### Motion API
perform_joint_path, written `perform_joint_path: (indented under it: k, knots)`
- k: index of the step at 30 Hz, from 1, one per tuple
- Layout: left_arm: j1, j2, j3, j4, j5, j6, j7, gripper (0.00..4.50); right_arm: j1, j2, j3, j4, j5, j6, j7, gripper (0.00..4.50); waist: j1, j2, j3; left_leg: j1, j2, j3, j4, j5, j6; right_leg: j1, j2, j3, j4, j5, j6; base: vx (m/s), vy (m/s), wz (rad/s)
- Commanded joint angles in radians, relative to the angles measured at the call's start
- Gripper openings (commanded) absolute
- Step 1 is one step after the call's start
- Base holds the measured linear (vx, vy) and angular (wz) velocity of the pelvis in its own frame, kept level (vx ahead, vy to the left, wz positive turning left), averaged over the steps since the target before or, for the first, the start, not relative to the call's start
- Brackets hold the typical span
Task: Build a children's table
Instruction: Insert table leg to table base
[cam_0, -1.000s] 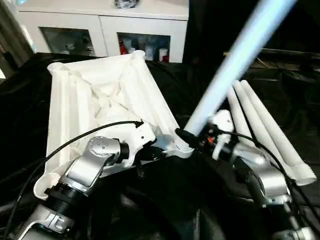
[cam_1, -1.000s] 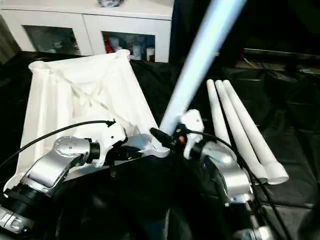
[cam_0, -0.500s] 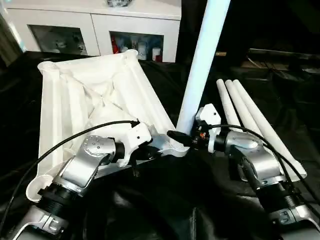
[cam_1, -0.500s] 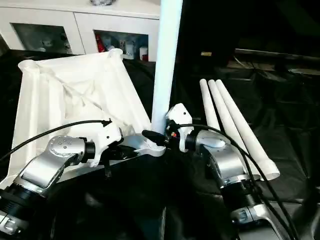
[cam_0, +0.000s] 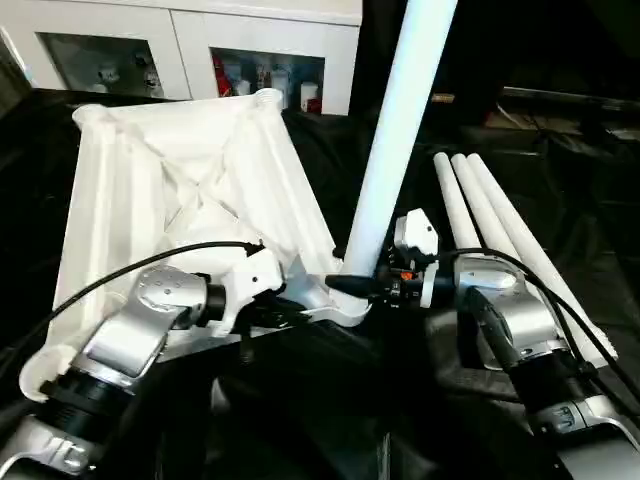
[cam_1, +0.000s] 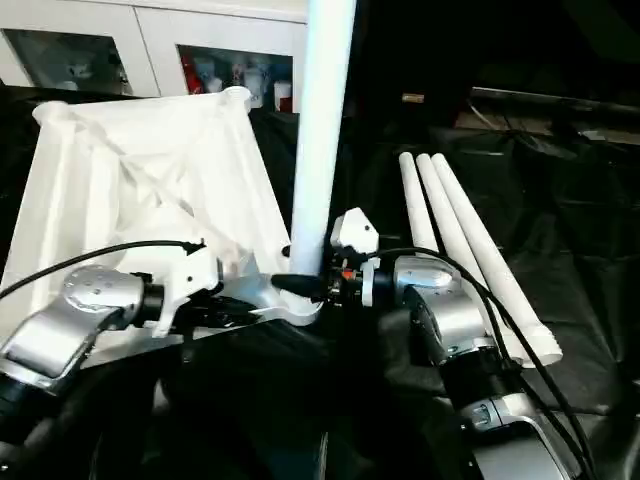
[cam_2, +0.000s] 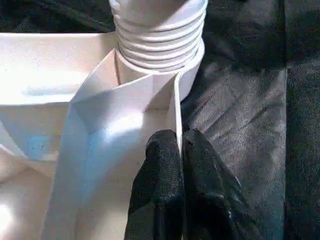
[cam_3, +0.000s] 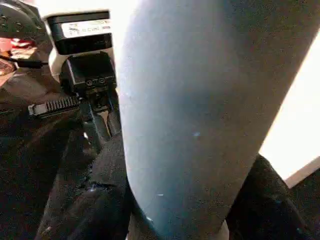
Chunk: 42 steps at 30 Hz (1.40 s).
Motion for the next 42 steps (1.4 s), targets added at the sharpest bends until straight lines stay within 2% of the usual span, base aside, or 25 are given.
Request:
perform_joint_path:
  k: [1,5,10,13,16,18,22,28,29,30,31,35,36,39,42]
  knots:
    - [-0.018,-0.024,-0.056,-0.081,-0.056,-0.027,-0.115,0.00,0.057,-0.011,0.081,0.137,-0.086,0.035,-0.003,1.91,-0.003,0.013,-0.032,0.031,0.080,-0.034,-0.070,-0.210,0.059,0.017,-0.082,0.041,-0.069,-0.015,-0.283,0.000,0.000,0.00]
    - [-0.024,-0.038,-0.043,-0.063,-0.023,0.011,-0.039,0.00,0.070,-0.003,0.078,0.125,-0.090,0.018,0.003,1.91,-0.002,0.014,-0.027,0.036,0.083,-0.035,-0.077,-0.267,0.023,0.012,-0.083,0.045,-0.078,-0.120,-0.265,0.000,0.000,0.00]
    - [-0.023,-0.057,-0.026,-0.049,-0.008,0.006,0.019,0.00,0.105,0.001,0.071,0.091,-0.086,0.000,-0.017,1.91,0.001,0.012,-0.028,0.038,0.083,-0.035,-0.079,-0.291,0.007,0.010,-0.085,0.048,-0.083,-0.166,-0.245,0.000,0.000,0.00]
    - [-0.019,-0.067,-0.017,-0.049,-0.008,0.014,0.037,0.00,0.124,0.000,0.064,0.083,-0.083,-0.010,-0.024,1.91,0.008,0.012,-0.025,0.043,0.084,-0.037,-0.083,-0.341,-0.010,0.002,-0.087,0.052,-0.093,-0.252,-0.223,0.000,0.000,0.00]
    - [-0.021,-0.076,-0.012,-0.045,-0.006,0.018,0.044,0.00,0.151,-0.007,0.069,0.062,-0.087,-0.015,-0.032,1.91,0.008,0.015,-0.028,0.044,0.084,-0.038,-0.085,-0.347,-0.019,0.002,-0.084,0.051,-0.092,-0.243,-0.215,0.000,0.000,0.00]
    - [-0.023,-0.080,-0.014,-0.041,-0.005,0.017,0.041,0.00,0.155,-0.006,0.068,0.067,-0.095,-0.020,-0.049,1.91,0.008,0.018,-0.030,0.042,0.084,-0.038,-0.085,-0.329,-0.016,0.003,-0.082,0.050,-0.089,-0.197,-0.219,0.000,0.000,0.00]
    - [-0.025,-0.085,-0.016,-0.038,-0.006,0.019,0.038,0.00,0.150,0.004,0.058,0.090,-0.105,-0.020,-0.092,1.91,0.006,0.018,-0.029,0.039,0.082,-0.037,-0.084,-0.322,-0.013,0.005,-0.082,0.049,-0.087,-0.165,-0.229,0.000,0.000,0.00]
    - [-0.043,-0.112,-0.006,-0.023,-0.010,0.052,0.068,0.00,0.128,0.038,0.037,0.157,-0.162,-0.013,-0.279,1.91,-0.001,0.017,-0.022,0.037,0.081,-0.044,-0.092,-0.392,-0.042,-0.001,-0.087,0.051,-0.097,-0.312,-0.202,0.000,0.000,0.00]
    - [-0.054,-0.125,-0.005,-0.015,-0.004,0.068,0.090,0.00,0.122,0.049,0.036,0.184,-0.184,-0.014,-0.341,1.91,-0.006,0.016,-0.020,0.040,0.080,-0.048,-0.093,-0.422,-0.056,-0.005,-0.090,0.051,-0.102,-0.377,-0.185,0.000,0.000,0.00]
    - [-0.078,-0.150,-0.004,0.007,0.015,0.099,0.136,0.00,0.107,0.071,0.030,0.231,-0.210,-0.008,-0.440,1.91,-0.009,0.015,-0.018,0.039,0.080,-0.049,-0.094,-0.430,-0.060,-0.008,-0.090,0.052,-0.103,-0.391,-0.180,0.000,0.000,0.00]
    - [-0.081,-0.153,-0.004,0.009,0.018,0.103,0.141,0.00,0.106,0.073,0.029,0.236,-0.212,-0.007,-0.450,1.91,-0.014,0.016,-0.015,0.039,0.078,-0.051,-0.095,-0.449,-0.073,-0.012,-0.091,0.052,-0.105,-0.428,-0.172,0.000,0.000,0.00]
    - [-0.149,-0.262,0.002,0.071,0.071,0.178,0.302,0.00,0.062,0.158,-0.014,0.313,-0.205,0.058,-0.652,1.91,-0.021,0.017,-0.011,0.044,0.077,-0.063,-0.096,-0.515,-0.090,-0.020,-0.096,0.050,-0.117,-0.540,-0.133,0.000,0.000,0.00]
    - [-0.170,-0.299,0.002,0.096,0.084,0.198,0.350,0.00,0.046,0.185,-0.024,0.336,-0.199,0.070,-0.699,1.91,-0.024,0.018,-0.008,0.046,0.076,-0.069,-0.098,-0.564,-0.097,-0.024,-0.096,0.046,-0.123,-0.580,-0.115,0.000,0.000,0.00]
    - [-0.226,-0.410,-0.007,0.182,0.124,0.239,0.476,0.00,-0.009,0.266,-0.052,0.409,-0.184,0.105,-0.821,1.91,-0.025,0.022,-0.008,0.051,0.074,-0.074,-0.102,-0.612,-0.108,-0.026,-0.092,0.041,-0.127,-0.573,-0.101,-0.017,0.011,-0.04]
    - [-0.246,-0.452,-0.016,0.214,0.143,0.264,0.516,0.00,-0.040,0.303,-0.073,0.447,-0.165,0.129,-0.865,1.91,-0.028,0.027,-0.005,0.055,0.071,-0.078,-0.106,-0.665,-0.109,-0.032,-0.091,0.038,-0.134,-0.565,-0.085,0.000,0.000,0.00]
